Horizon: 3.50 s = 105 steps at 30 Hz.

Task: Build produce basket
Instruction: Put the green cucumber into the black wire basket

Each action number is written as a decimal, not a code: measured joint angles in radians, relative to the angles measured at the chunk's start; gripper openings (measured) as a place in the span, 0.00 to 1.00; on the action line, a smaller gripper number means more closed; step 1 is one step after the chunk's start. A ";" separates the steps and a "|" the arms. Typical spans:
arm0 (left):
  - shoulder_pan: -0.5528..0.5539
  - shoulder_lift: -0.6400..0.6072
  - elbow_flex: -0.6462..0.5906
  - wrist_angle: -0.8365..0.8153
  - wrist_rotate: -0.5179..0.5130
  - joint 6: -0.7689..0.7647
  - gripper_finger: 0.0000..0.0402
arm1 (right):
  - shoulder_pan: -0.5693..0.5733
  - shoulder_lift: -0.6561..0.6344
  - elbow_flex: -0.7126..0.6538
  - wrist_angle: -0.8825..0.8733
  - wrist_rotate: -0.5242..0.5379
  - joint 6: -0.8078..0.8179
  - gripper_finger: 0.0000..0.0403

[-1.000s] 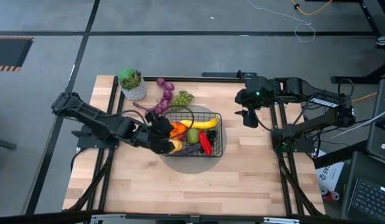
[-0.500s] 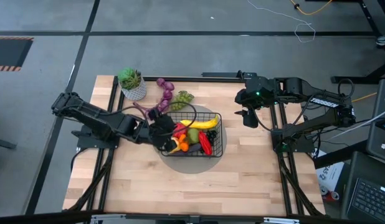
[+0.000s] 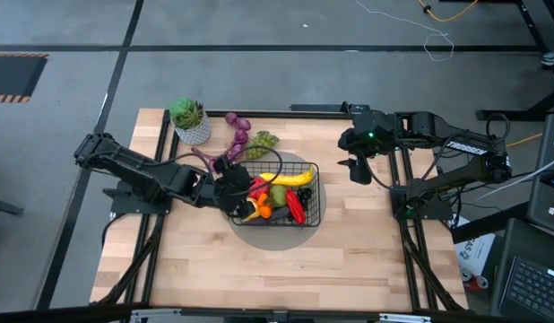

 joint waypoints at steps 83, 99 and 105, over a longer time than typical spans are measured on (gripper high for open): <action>0.001 -0.253 -0.285 -0.744 0.168 -1.454 0.39 | 0.000 0.000 -0.179 0.081 0.000 0.044 0.59; 0.066 -0.243 -0.508 -0.244 0.105 -1.217 0.39 | 0.000 0.000 -0.179 0.085 0.000 0.046 0.59; 0.066 -0.203 -0.521 -0.227 0.109 -1.285 0.39 | 0.000 0.000 -0.179 0.085 0.000 0.047 0.59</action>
